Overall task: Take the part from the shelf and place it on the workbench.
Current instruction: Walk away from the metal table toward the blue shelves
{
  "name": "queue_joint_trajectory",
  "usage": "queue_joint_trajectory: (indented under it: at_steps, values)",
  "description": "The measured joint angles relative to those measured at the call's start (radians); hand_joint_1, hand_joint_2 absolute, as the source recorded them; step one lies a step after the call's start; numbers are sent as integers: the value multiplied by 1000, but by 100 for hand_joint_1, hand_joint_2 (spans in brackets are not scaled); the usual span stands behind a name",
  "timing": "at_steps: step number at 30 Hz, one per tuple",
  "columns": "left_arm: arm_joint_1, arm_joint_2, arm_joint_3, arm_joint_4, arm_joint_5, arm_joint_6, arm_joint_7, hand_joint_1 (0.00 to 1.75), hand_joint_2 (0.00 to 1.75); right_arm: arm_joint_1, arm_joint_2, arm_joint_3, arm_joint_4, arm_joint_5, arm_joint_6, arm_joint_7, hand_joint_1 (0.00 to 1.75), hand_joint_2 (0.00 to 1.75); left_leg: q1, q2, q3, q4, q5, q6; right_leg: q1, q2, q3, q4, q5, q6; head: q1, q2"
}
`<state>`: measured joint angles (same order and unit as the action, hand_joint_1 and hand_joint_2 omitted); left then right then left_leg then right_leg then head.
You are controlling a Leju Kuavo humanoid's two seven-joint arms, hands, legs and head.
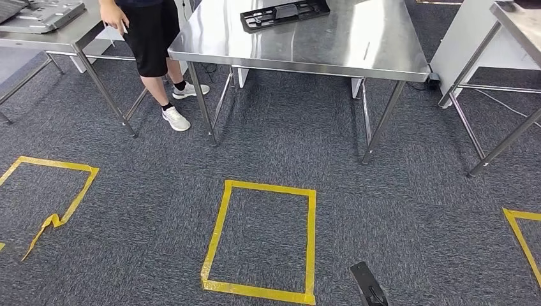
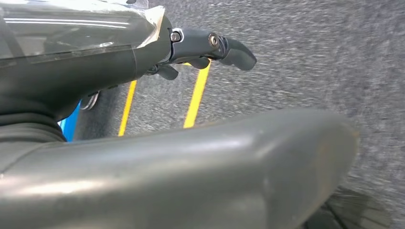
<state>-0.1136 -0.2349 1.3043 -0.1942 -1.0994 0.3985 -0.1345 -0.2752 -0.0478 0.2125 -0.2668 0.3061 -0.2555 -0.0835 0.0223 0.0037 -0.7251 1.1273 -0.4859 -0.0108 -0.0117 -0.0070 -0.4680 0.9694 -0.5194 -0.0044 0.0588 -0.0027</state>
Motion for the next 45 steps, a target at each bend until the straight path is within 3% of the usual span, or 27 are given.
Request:
queue_joint_trajectory:
  at_steps: [1,2,4,6,8,9,11,13,15,17,18,19,21,23,25,26,28,29,31,33,34,35,38,40,42,43,45]
  values:
    - [0,0,0,0,0,0,0,0,0,0,0,0,1,2,2,6,0,0,0,-1,-13,69,-47,-2,2,0,-14,1,12,-5,-1,0]
    - [0,1,0,0,0,0,0,0,0,2,-1,0,2,5,7,19,0,0,0,-3,-21,131,-69,-4,5,0,-29,3,23,-5,-3,0]
    - [1,1,0,0,-2,1,-4,0,0,13,-1,0,8,17,24,68,0,0,0,-3,1,177,-43,-3,9,0,-57,9,41,-1,-4,0]
    - [3,2,-4,0,-10,-2,-10,0,0,39,-1,0,19,38,47,135,0,0,0,-4,91,87,3,3,10,-1,-78,16,53,6,-4,0]
    - [5,7,-12,0,-25,-23,-15,0,0,78,2,4,31,64,60,212,0,0,-3,-8,193,-52,-10,11,14,-5,-89,25,60,16,-4,0]
    - [6,11,-18,0,-32,-38,-17,0,0,99,3,6,36,75,63,246,0,0,-6,-9,221,-98,-28,17,16,-7,-93,28,63,22,-5,0]
    - [9,19,-27,0,-43,-60,-17,0,0,137,5,9,46,92,62,285,0,87,-10,-8,229,-129,-38,31,18,-9,-99,29,72,35,-4,0]
    - [13,25,-32,0,-48,-69,-16,0,0,163,6,11,53,104,58,299,0,175,-8,-7,220,-139,-27,48,15,-7,-116,54,58,42,-3,0]
    - [14,29,-39,0,-54,-73,-15,0,0,179,8,16,59,119,53,310,0,175,-6,-7,207,-143,-12,58,10,-3,-162,158,-3,40,-1,0]
    - [15,32,-45,0,-59,-77,-15,0,0,188,12,26,64,134,51,319,0,175,-6,-12,189,-142,2,58,6,0,-210,291,-67,41,0,0]
    - [15,33,-46,0,-61,-79,-15,0,0,191,14,31,66,138,51,323,0,175,-5,-17,182,-142,8,56,3,0,-213,321,-79,47,1,0]
    - [16,34,-47,0,-62,-81,-15,0,0,194,16,34,67,141,50,326,0,175,-4,-23,176,-141,13,52,-1,1,-194,307,-74,56,1,0]
    - [17,36,-50,0,-62,-83,-15,0,0,196,19,37,69,145,49,329,0,175,-1,-38,171,-139,22,43,-12,16,-101,170,-32,77,2,0]
    - [16,37,-54,0,-62,-84,-16,0,0,197,21,40,72,146,49,329,0,175,-3,-53,167,-136,31,31,-16,49,-24,37,-4,83,6,0]
    - [15,38,-57,0,-62,-84,-18,0,0,199,22,44,74,146,48,329,0,175,-4,-69,161,-136,40,17,-10,60,-9,4,-2,70,10,0]
    - [16,39,-57,0,-62,-84,-18,0,0,199,23,45,75,146,47,329,0,175,-2,-76,158,-138,44,10,-10,50,-10,5,1,60,10,0]
    - [18,39,-58,0,-62,-84,-18,0,0,200,25,49,75,146,46,330,0,175,1,-62,143,-116,28,2,-13,31,-10,5,9,40,7,0]
    - [18,40,-58,0,-62,-84,-18,0,0,200,25,50,76,147,45,330,0,175,1,-46,125,-79,3,0,-15,21,-11,3,13,30,4,0]
    - [18,40,-59,0,-62,-84,-18,0,0,202,26,53,77,147,44,330,0,175,1,-17,64,55,-71,-4,-11,-3,-18,4,17,15,-4,0]
    - [20,41,-59,0,-62,-84,-18,0,0,205,27,54,78,147,44,330,0,175,1,-11,19,160,-109,-6,-5,-28,-26,5,19,12,-6,0]
    - [21,41,-59,0,-62,-84,-18,0,0,205,27,54,79,147,44,330,0,175,1,-8,25,159,-99,-6,-4,-39,-29,5,19,11,-6,0]
    - [23,42,-59,0,-62,-84,-18,0,0,205,28,54,79,147,44,330,0,175,1,-3,51,119,-75,-4,-3,-50,-31,5,19,12,-6,0]
    - [21,43,-60,0,-62,-84,-19,0,0,203,30,55,80,146,44,330,0,175,-3,46,165,-78,-8,6,5,-76,-30,12,16,18,-12,0]
    - [18,44,-62,0,-62,-84,-19,0,0,201,30,55,80,146,44,330,0,87,-10,54,181,-120,-1,18,12,-91,-30,15,15,27,-13,0]
    - [19,45,-64,0,-62,-85,-19,0,0,200,30,54,80,146,43,328,0,0,-12,35,175,-124,8,34,9,-100,-30,16,15,38,-12,0]
    - [19,46,-64,0,-62,-85,-18,0,0,200,30,54,80,143,42,324,0,0,-11,27,172,-127,13,43,7,-88,-36,27,7,42,-12,0]
    - [18,46,-65,0,-63,-85,-18,0,0,202,31,53,80,132,38,313,0,87,-7,16,168,-133,23,57,3,-39,-77,109,-38,42,-9,0]
